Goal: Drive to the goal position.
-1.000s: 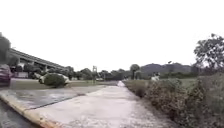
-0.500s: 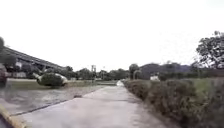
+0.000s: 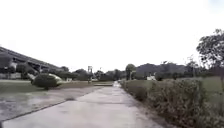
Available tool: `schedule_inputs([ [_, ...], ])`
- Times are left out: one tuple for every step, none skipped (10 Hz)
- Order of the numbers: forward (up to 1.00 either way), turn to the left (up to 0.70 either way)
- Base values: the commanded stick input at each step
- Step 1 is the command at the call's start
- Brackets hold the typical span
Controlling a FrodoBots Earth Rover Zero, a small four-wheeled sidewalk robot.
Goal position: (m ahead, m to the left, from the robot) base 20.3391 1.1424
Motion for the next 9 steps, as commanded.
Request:
schedule_inputs([
  [0.5, 0.0],
  [0.5, 0.0],
  [0.5, 0.0],
  [0.5, 0.0],
  [0.5, 0.0],
  [0.5, 0.0],
  [0.5, 0.0],
  [0.5, 0.0],
  [0.5, 0.0],
])
